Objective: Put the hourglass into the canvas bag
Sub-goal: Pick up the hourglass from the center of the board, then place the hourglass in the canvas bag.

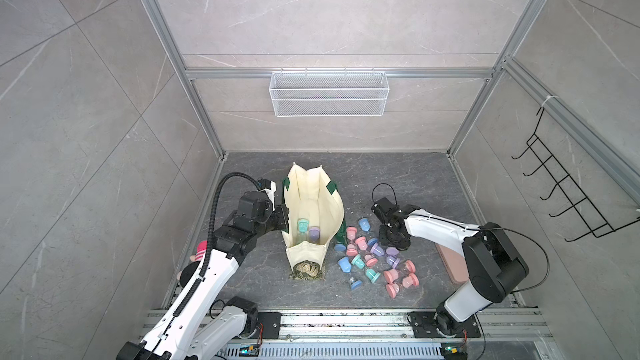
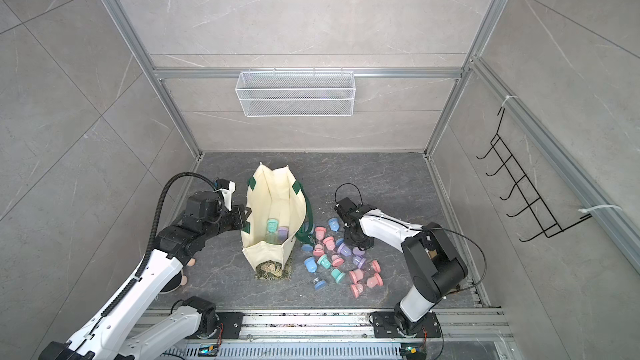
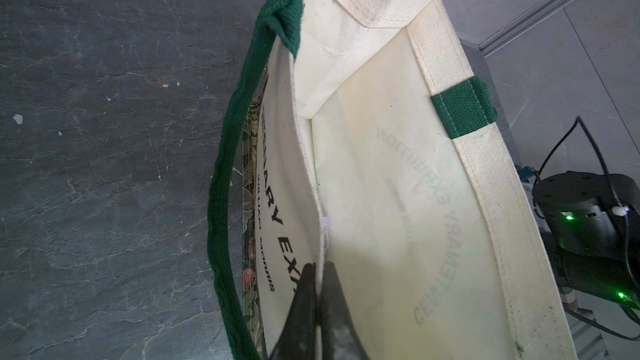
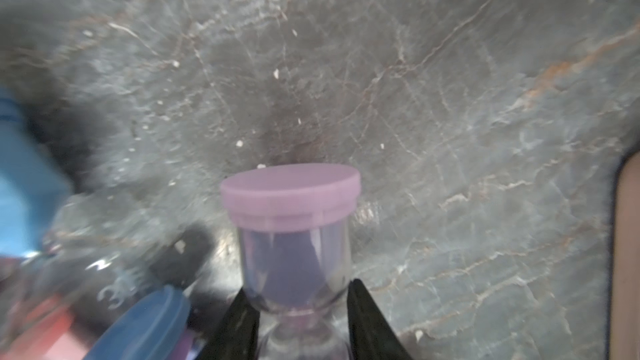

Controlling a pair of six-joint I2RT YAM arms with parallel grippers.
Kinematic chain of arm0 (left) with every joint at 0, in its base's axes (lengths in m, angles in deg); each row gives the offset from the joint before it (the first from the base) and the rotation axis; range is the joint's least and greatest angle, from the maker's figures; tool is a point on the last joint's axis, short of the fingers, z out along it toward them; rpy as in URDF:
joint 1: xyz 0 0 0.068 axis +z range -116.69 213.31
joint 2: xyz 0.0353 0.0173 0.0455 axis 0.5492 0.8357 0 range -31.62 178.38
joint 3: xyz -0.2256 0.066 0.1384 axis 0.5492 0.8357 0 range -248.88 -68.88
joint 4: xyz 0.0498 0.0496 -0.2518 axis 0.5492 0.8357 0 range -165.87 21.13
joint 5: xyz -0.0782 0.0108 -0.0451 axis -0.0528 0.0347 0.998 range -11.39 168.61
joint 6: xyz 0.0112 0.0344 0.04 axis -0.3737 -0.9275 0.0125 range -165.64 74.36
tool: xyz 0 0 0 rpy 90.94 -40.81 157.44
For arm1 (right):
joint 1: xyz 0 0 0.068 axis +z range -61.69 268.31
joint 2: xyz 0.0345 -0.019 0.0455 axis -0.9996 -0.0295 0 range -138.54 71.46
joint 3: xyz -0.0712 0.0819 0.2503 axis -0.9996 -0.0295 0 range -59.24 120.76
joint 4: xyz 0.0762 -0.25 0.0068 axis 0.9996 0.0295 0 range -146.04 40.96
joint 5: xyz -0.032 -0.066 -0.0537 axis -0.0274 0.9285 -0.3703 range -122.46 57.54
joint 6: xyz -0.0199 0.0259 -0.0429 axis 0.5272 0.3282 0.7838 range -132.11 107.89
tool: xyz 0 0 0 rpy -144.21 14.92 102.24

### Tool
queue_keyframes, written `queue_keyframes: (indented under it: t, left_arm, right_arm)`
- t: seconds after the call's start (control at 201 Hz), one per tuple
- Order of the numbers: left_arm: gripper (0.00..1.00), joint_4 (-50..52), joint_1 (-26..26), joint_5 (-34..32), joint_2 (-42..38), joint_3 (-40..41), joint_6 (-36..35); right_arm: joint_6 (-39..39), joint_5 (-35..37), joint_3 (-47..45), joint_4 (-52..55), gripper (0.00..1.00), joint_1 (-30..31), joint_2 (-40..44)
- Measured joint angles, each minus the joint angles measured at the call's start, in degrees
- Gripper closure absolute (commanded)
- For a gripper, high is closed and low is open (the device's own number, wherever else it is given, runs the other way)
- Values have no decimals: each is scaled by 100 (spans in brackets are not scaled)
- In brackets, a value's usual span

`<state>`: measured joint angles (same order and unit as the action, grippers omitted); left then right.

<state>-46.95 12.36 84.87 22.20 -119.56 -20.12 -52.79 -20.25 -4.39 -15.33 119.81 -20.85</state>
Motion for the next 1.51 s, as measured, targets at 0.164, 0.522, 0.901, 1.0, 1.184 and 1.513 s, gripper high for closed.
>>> queue_keyframes:
  t: [0.164, 0.522, 0.901, 1.0, 1.184, 1.513]
  left_arm:
    - [100, 0, 0, 0, 0, 0, 0]
    - [100, -4, 0, 15, 0, 0, 0]
    - [100, -7, 0, 31, 0, 0, 0]
    - [100, -9, 2, 35, 7, 0, 0]
    - [100, -24, 9, 37, 17, 0, 0]
    - [100, -24, 11, 39, 17, 0, 0]
  right_arm:
    - [2, 0, 0, 109, 100, 2, 249]
    - [0, -68, 74, 214, 100, 2, 1191]
    - [24, -273, 431, 308, 100, 9, 1926]
    - [66, -352, 804, 339, 100, 101, 2044]
    - [164, -289, 1770, 363, 100, 767, 2033]
    - [308, -70, 3412, 264, 100, 2041, 1003]
